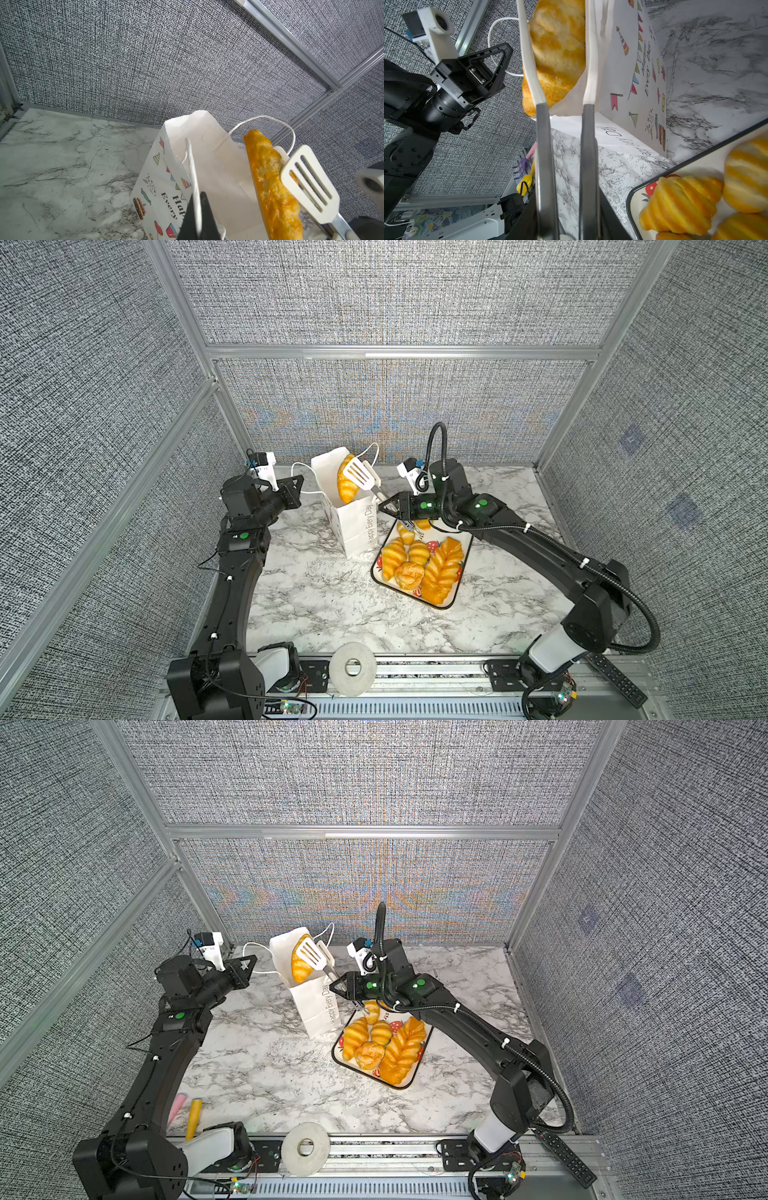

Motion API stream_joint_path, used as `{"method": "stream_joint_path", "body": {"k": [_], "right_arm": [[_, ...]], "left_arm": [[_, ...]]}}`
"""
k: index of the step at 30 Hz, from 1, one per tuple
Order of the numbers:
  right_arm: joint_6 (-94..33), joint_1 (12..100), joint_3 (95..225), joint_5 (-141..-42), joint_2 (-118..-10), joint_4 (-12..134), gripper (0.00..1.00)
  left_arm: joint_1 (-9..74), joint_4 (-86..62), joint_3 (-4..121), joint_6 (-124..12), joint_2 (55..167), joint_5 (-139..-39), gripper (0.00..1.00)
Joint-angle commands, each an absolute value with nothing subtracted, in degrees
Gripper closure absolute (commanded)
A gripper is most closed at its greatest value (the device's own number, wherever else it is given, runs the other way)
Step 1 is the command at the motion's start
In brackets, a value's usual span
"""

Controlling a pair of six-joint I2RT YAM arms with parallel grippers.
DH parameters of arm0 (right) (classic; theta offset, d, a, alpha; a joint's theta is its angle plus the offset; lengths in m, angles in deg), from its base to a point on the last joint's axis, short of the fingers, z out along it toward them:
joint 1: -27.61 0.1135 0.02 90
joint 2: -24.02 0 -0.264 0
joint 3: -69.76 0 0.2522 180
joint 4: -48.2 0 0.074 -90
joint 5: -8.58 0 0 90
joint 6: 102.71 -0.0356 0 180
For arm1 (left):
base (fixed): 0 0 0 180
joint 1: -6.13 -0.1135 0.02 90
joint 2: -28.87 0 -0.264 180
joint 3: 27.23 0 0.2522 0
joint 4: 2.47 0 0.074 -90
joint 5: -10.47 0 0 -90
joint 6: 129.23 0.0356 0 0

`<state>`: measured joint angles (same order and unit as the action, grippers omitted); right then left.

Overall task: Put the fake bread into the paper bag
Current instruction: 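Carry the croissant in the tongs into the bag opening with the right gripper, then open the tongs with the right gripper to drop the croissant into the bag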

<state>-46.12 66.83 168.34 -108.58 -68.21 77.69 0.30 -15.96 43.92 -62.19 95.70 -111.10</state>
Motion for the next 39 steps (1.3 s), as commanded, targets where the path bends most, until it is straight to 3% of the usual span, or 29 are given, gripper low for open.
{"method": "stream_joint_path", "body": {"k": [1,13,26,39], "right_arm": [[-44.95,66.78,169.45,-106.48,-68.18,78.41,0.64],[-44.12,66.78,171.2,-104.48,-69.18,81.3,0.6],[-44.17,66.76,171.28,-104.44,-69.07,81.4,0.48],[-44.21,67.15,171.52,-105.07,-68.05,81.38,0.47]], "left_arm": [[0.15,-15.4,44.01,-61.9,95.41,-111.3,1.0],[0.15,-15.41,43.92,-61.9,95.34,-111.33,1.0],[0.2,-15.38,44.01,-61.91,95.45,-111.33,1.0],[0.16,-15.57,44.1,-61.9,95.88,-111.44,1.0]]}}
